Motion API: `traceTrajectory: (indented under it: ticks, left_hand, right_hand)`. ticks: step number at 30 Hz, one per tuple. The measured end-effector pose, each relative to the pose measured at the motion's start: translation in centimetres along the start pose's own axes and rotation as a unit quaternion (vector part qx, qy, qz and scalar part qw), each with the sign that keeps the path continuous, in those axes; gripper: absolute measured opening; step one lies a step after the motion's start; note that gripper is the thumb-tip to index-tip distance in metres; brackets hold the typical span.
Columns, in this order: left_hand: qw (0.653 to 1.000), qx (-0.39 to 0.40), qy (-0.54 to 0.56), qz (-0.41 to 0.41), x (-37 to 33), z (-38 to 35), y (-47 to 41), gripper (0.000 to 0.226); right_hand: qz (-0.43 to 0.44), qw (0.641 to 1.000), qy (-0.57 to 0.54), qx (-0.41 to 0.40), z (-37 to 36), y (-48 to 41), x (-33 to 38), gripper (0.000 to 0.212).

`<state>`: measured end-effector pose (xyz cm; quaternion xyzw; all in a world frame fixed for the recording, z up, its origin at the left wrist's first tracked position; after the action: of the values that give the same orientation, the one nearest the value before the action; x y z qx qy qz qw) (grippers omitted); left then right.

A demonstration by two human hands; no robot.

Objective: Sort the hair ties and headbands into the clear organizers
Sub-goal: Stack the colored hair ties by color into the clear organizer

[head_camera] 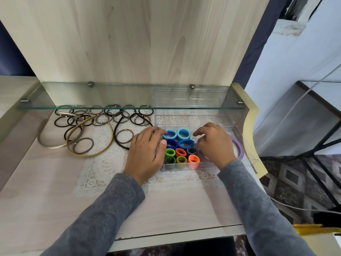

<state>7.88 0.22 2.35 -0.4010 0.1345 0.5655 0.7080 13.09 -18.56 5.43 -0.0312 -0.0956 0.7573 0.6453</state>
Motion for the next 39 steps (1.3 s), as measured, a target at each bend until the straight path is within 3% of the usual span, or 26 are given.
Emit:
traceTrajectory:
  ticks: [16, 20, 26, 32, 39]
  left_hand:
    - [0.999, -0.039, -0.030, 0.000, 0.0, 0.8, 0.1, 0.039]
    - [0.995, -0.052, -0.035, -0.077, -1.9, 1.6, 0.4, 0.037]
    - [0.976, 0.002, -0.074, -0.204, -4.3, 0.9, 1.3, 0.037]
    - [0.976, 0.028, -0.081, -0.198, -4.3, 0.7, 1.9, 0.038]
    - [0.982, 0.031, -0.084, -0.167, -3.9, 1.0, 1.8, 0.039]
  right_hand:
    - [0.035, 0.998, 0.040, 0.015, 0.0, 1.3, 0.6, 0.025]
    - [0.019, 1.000, -0.020, -0.002, 0.1, 1.6, -0.2, 0.030]
    - [0.021, 0.995, -0.090, -0.046, 0.4, 2.0, -0.8, 0.035]
    - [0.036, 0.999, -0.032, 0.015, -0.1, 2.1, -0.9, 0.031]
    - [0.074, 0.997, 0.027, 0.006, 0.1, 2.3, 0.2, 0.026]
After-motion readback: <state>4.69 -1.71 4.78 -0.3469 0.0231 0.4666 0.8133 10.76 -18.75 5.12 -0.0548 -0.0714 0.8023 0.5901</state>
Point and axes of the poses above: each hand's wrist, its own y-axis away from the middle knuckle, its own z-axis out of the back of the hand, x = y × z, the point moved 8 cm from there along -y, towards the middle knuckle, and after that the axes turned 12 degrees about y, right-handed, at the moved point
